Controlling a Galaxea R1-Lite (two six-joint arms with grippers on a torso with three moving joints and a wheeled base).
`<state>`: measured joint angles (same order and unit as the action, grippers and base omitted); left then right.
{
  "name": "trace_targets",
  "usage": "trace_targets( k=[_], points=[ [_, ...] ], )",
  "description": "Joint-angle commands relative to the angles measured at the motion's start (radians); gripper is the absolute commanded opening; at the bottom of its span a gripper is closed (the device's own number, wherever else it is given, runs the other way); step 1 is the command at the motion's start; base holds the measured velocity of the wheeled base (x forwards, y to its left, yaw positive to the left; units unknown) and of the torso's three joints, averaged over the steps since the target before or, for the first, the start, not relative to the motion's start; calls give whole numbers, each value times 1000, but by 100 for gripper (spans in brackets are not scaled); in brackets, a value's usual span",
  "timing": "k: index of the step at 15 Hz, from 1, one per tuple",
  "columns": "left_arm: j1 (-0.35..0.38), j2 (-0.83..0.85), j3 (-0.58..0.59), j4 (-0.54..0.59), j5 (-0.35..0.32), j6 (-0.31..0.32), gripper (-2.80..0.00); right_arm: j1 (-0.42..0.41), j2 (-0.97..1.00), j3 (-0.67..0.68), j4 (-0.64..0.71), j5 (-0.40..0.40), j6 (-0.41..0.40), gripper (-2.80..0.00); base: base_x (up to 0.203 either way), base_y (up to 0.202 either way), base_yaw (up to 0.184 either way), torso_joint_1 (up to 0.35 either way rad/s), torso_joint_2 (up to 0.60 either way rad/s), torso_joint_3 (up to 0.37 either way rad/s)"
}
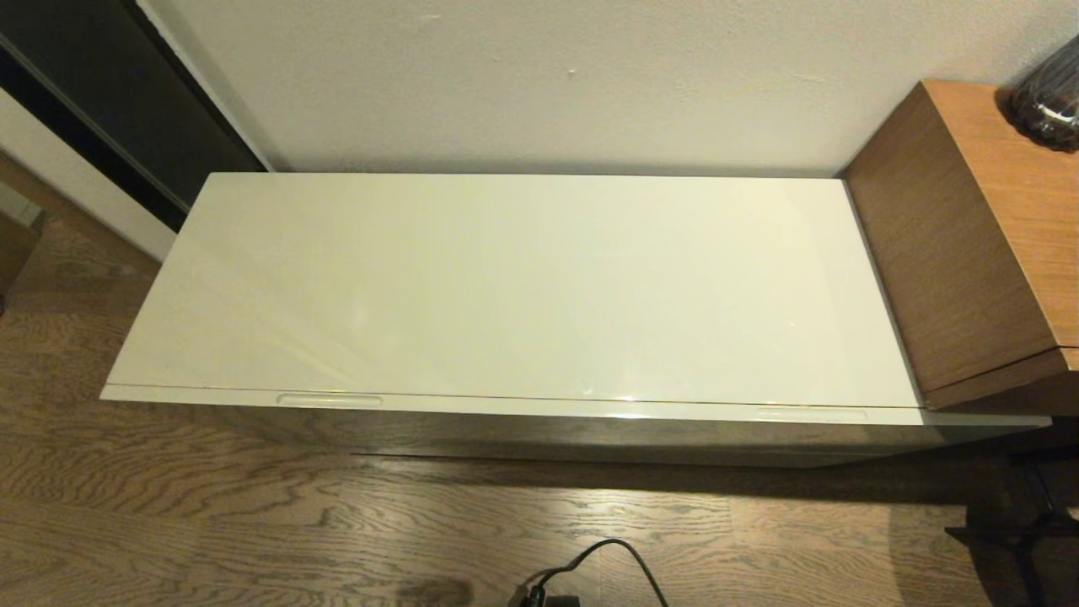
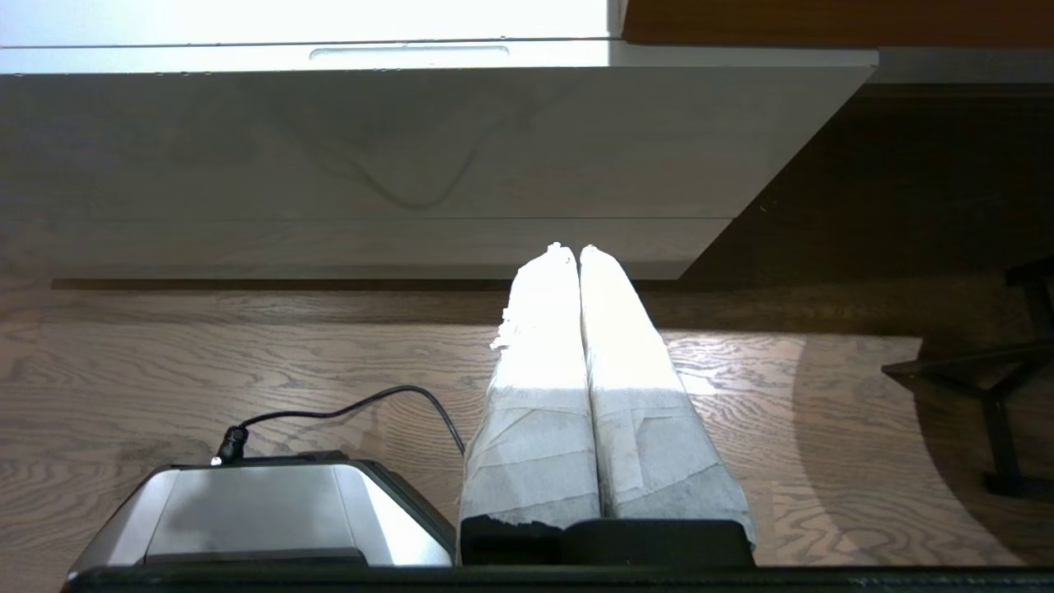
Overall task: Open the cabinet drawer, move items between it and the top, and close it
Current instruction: Open the drawer
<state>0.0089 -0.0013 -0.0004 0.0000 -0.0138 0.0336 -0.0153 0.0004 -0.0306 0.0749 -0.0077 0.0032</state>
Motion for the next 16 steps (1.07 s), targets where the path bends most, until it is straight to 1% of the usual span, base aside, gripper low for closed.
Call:
trace_targets(
  k=[1, 16],
  points=[
    [0, 1, 0, 0, 0, 0, -280, 0, 0, 0, 0, 0, 0, -280, 0, 0, 0, 0, 0, 0],
    [0, 1, 0, 0, 0, 0, -280, 1, 0, 1, -3, 0, -8, -280, 0, 0, 0, 0, 0, 0]
  ],
)
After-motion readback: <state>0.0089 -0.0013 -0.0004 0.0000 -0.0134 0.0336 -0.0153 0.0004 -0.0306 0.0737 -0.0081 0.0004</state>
